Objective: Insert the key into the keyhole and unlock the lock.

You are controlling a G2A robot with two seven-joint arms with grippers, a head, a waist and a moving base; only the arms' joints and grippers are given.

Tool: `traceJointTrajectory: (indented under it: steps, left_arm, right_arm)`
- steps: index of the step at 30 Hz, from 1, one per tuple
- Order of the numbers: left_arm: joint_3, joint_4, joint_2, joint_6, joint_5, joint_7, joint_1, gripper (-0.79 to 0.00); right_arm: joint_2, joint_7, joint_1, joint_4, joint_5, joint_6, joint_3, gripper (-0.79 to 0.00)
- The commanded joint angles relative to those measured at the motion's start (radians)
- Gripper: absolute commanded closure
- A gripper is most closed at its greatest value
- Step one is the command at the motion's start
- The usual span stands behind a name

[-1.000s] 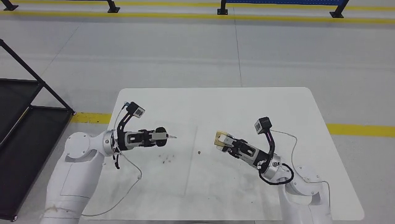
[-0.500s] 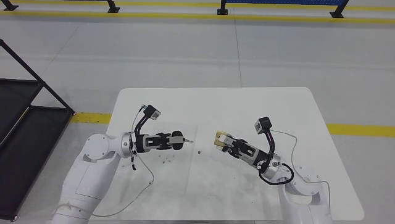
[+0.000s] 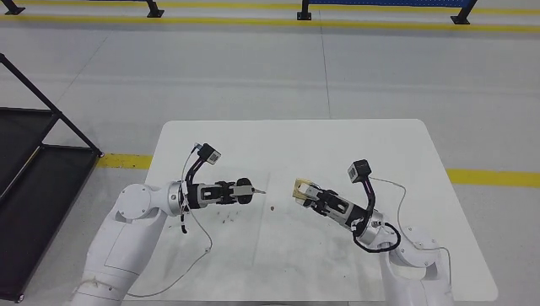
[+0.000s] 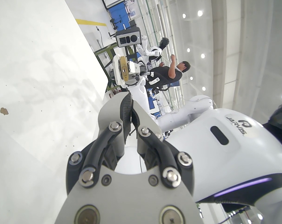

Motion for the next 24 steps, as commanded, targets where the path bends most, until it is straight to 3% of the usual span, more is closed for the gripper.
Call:
traceJointTrajectory:
  steps: [1, 9, 17, 24]
  left_arm:
    - [0.015, -0.004, -0.001, -0.039, 0.031, 0.037, 0.005, 0.0]
    - [0.047, 0.0, -0.004, -0.196, 0.141, 0.159, 0.023, 0.0]
    - [0.081, 0.025, -0.005, -0.233, 0.16, 0.212, 0.02, 0.0]
    - [0.096, 0.029, -0.003, -0.246, 0.151, 0.236, 0.017, 0.0]
  right_arm:
    - [0.006, -0.013, 0.001, -0.003, -0.028, 0.001, -0.008, 0.0]
    - [0.025, -0.042, -0.008, -0.002, -0.058, -0.041, -0.02, 0.0]
    - [0.04, -0.098, -0.008, 0.022, -0.087, -0.121, -0.054, 0.0]
    - [0.053, -0.086, 0.015, 0.06, -0.052, -0.127, -0.084, 0.0]
